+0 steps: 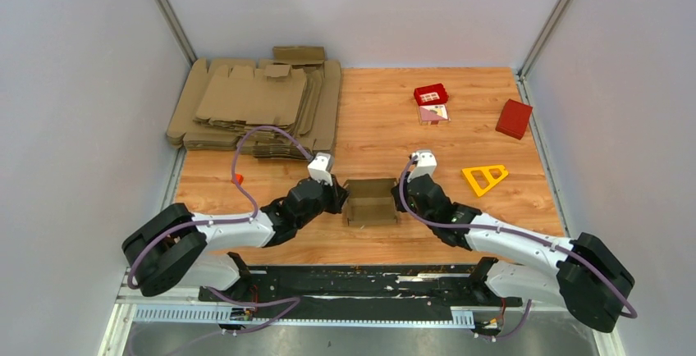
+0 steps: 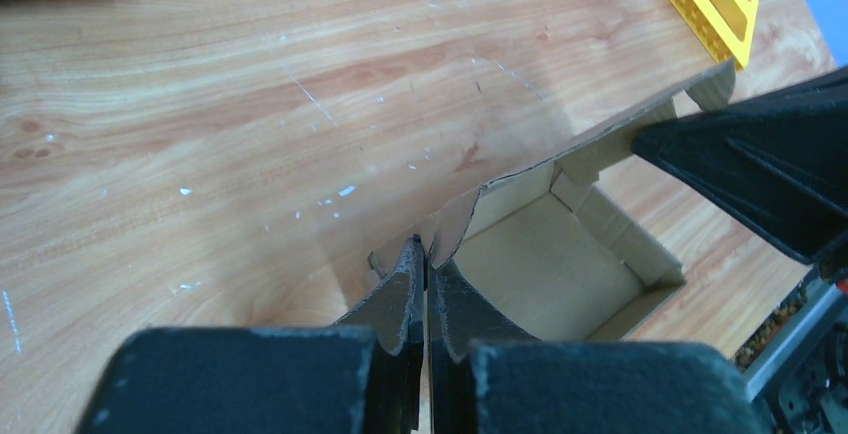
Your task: Fold the paper box
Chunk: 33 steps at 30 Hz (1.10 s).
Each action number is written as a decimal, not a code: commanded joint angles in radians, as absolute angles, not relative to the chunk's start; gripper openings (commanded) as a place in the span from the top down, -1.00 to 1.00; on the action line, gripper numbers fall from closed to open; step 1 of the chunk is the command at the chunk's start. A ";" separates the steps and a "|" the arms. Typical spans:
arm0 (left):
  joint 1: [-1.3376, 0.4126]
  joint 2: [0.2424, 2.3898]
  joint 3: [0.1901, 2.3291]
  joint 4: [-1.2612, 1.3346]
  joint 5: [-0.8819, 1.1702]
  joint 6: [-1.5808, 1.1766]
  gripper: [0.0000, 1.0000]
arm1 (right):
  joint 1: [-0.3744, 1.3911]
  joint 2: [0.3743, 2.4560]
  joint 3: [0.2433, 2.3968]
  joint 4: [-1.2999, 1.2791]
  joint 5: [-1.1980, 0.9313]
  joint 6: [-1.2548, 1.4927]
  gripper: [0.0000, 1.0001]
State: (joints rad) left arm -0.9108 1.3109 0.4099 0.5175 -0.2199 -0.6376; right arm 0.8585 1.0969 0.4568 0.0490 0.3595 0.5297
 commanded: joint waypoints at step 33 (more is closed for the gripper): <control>-0.956 1.333 0.414 0.500 0.184 -0.578 0.62 | 0.942 1.009 0.361 0.103 0.406 0.478 1.00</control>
State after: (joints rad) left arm -0.9463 1.3121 0.3870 0.4759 0.0879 -0.5735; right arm 0.9283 1.0302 0.3710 0.0681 0.4515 0.4694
